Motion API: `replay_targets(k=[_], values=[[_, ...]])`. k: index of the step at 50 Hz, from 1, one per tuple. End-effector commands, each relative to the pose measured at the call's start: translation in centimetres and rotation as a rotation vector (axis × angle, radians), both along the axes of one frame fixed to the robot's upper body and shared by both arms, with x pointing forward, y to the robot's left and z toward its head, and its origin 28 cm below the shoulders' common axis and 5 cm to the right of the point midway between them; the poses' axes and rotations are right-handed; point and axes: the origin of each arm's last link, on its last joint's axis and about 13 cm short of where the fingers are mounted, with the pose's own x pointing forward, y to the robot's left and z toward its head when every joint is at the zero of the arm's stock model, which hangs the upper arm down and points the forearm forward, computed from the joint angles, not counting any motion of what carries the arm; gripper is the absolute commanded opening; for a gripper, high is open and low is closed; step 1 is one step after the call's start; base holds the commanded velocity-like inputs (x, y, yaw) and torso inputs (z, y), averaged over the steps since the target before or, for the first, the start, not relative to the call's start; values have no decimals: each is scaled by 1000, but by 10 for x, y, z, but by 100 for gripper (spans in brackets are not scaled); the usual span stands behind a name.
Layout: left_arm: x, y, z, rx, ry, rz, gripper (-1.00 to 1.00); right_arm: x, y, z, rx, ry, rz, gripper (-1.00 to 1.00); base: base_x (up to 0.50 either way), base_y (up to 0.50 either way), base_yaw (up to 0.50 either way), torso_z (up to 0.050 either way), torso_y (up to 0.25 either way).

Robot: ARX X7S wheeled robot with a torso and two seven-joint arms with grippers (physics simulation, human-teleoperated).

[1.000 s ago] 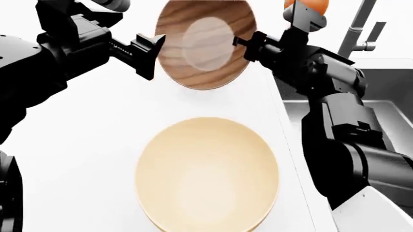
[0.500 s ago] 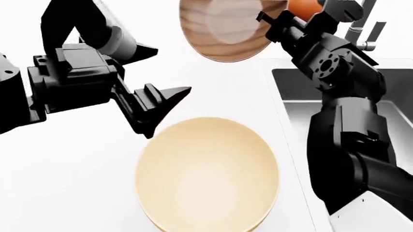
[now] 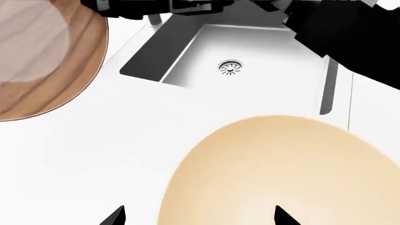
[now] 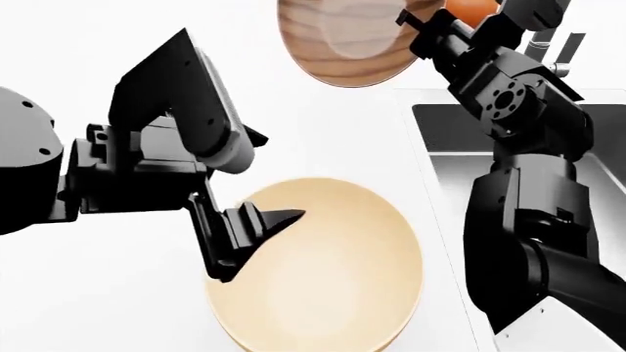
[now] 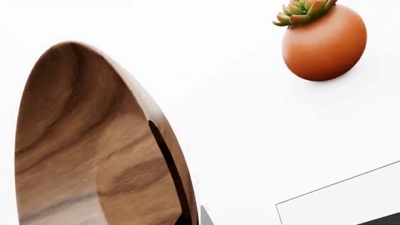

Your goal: Stack the bowls in the sink.

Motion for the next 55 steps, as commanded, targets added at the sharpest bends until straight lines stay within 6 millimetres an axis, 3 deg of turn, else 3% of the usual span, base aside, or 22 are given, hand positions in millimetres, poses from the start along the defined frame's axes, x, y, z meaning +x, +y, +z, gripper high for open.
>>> replay_targets(k=[1, 23, 44, 45, 55], values=[[11, -6, -12, 73, 29, 41, 100, -1, 0, 2, 14, -14, 13, -100, 0, 0, 0, 0, 0], [32, -8, -53, 153, 107, 88, 100, -1, 0, -2, 27, -12, 25, -100, 0, 0, 0, 0, 0], [39, -7, -73, 181, 125, 108, 100, -1, 0, -5, 36, -9, 28, -100, 0, 0, 0, 0, 0], [39, -8, -74, 183, 117, 105, -100, -1, 0, -5, 37, -9, 28, -100, 0, 0, 0, 0, 0], [38, -9, -77, 170, -20, 36, -100, -1, -1, -7, 47, -7, 26, -100, 0, 0, 0, 0, 0]])
